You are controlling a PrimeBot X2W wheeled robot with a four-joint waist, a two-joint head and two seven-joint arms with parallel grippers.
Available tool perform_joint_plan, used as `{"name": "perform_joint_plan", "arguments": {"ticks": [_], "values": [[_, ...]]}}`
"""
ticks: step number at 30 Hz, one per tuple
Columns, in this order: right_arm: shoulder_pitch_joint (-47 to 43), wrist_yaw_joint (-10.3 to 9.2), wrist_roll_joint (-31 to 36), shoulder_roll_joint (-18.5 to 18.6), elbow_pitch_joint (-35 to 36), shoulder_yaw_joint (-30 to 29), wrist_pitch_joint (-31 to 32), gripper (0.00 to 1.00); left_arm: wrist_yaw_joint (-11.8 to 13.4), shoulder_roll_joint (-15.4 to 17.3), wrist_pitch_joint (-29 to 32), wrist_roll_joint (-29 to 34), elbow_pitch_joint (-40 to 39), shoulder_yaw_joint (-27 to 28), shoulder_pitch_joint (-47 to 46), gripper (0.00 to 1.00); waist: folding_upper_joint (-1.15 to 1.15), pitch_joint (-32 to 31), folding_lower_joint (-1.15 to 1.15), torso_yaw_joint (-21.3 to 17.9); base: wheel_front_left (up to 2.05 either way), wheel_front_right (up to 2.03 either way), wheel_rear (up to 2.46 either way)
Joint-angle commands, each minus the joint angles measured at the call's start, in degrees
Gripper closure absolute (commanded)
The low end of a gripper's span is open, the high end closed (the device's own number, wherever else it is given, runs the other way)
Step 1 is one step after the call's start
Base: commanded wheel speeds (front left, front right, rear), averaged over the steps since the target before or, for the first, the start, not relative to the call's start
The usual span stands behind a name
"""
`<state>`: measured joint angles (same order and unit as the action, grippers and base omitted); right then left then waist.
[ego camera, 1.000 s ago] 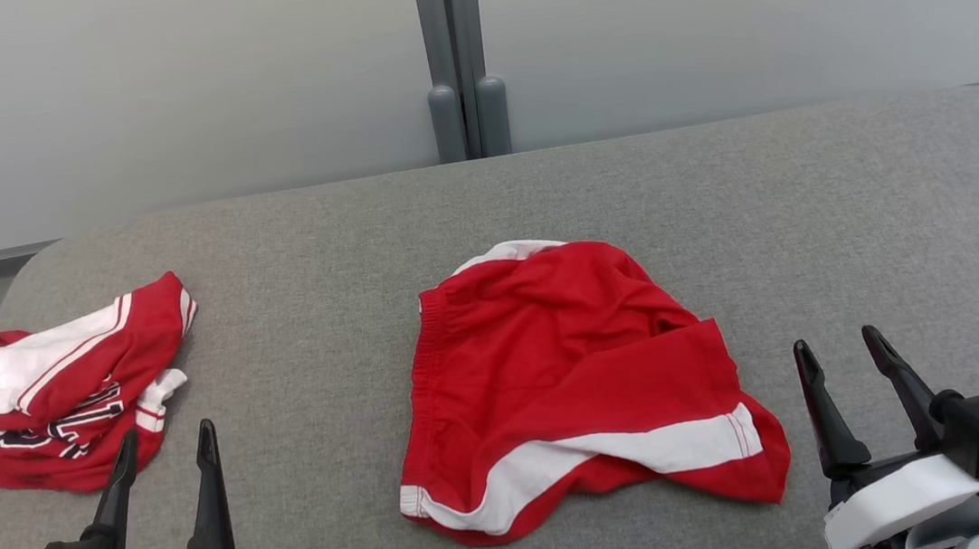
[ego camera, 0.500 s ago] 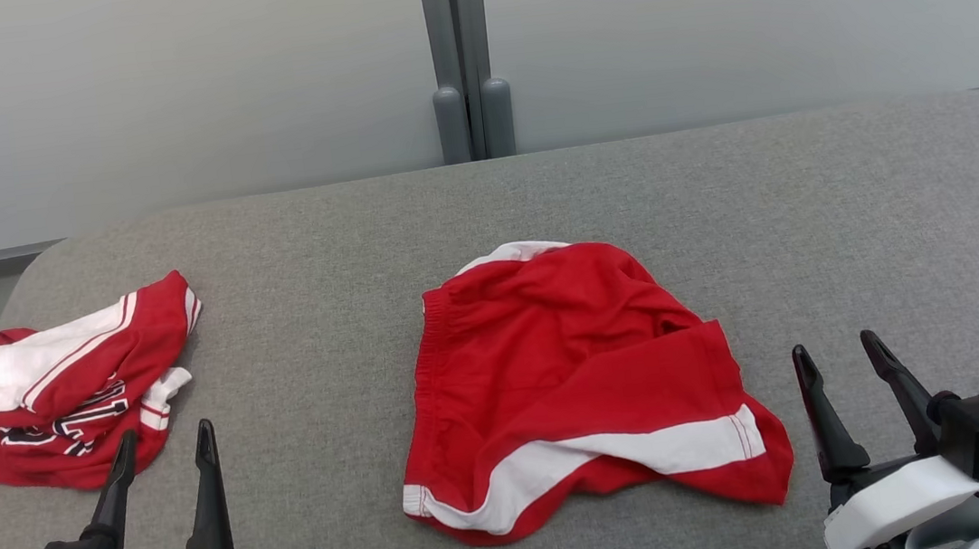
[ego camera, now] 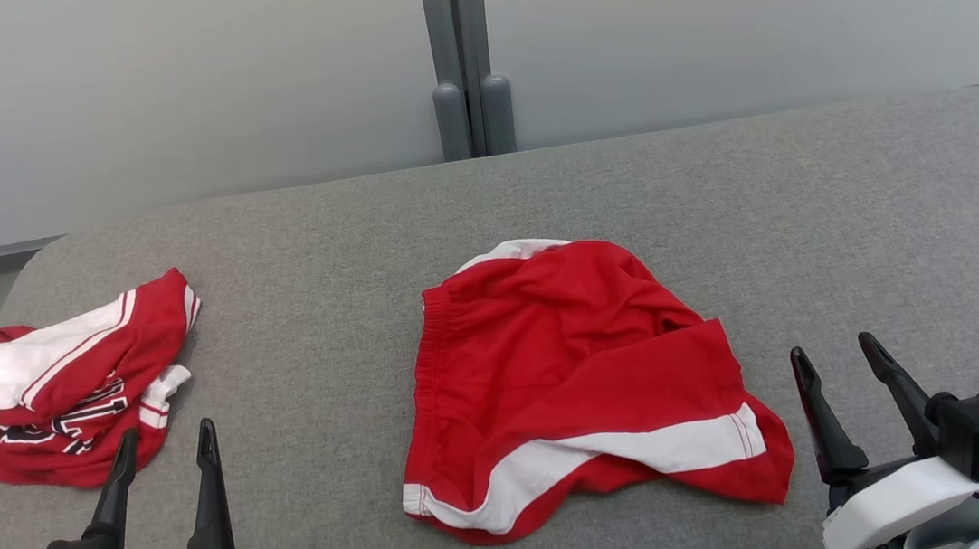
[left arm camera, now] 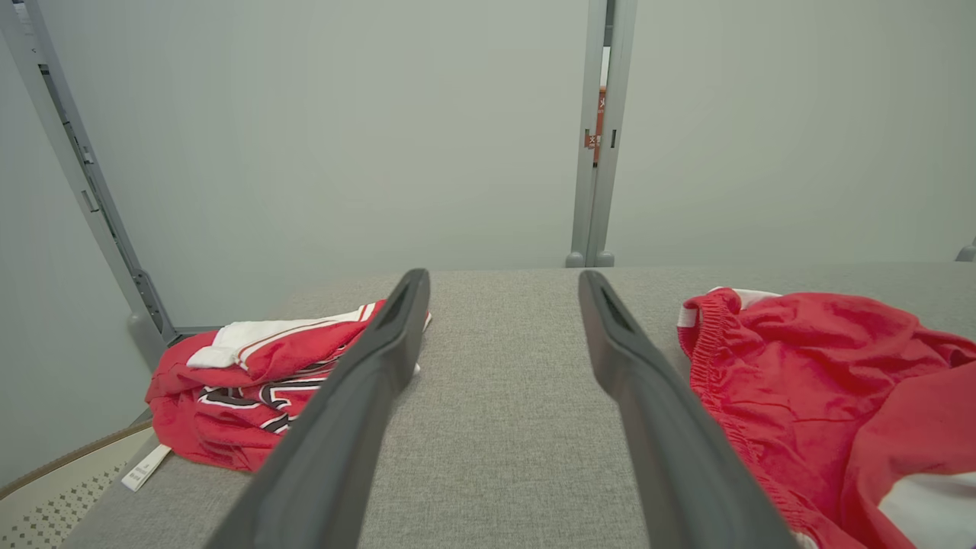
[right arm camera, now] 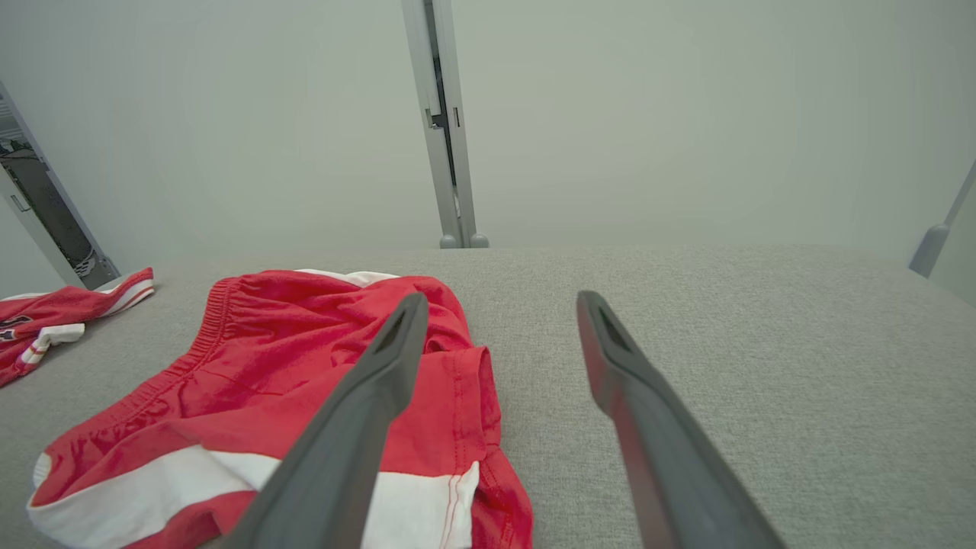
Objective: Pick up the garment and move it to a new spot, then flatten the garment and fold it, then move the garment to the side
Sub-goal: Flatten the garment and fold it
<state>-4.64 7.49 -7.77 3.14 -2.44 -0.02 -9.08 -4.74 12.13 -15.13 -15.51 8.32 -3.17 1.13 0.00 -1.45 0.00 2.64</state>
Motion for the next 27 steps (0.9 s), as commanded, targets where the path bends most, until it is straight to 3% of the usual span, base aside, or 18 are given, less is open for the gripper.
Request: {"name": "perform_joint_plan", "arguments": {"ticks": [1,12,27], "values": [[-0.7,0.01,0.2,0.0,0.1,0.0,0.2,0.00,0.3,0.4,0.0,-0.4,0.0,0.0,0.5,0.00,0.00,0.0,0.00,0.0,0.00,0.00,0.00],[1.0,0.01,-0.8,0.5,-4.3,0.7,-0.4,0.00,-1.1,-0.1,0.7,-0.3,3.2,-3.8,-1.3,0.00,0.00,1.2,0.00,-0.2,0.00,0.00,0.00],[10.3,0.01,-3.2,1.1,-23.1,7.7,-3.5,0.00,-2.8,-2.3,0.5,-3.0,18.6,-20.4,-9.4,0.00,0.00,6.7,0.00,-0.6,0.00,0.00,0.00]]}}
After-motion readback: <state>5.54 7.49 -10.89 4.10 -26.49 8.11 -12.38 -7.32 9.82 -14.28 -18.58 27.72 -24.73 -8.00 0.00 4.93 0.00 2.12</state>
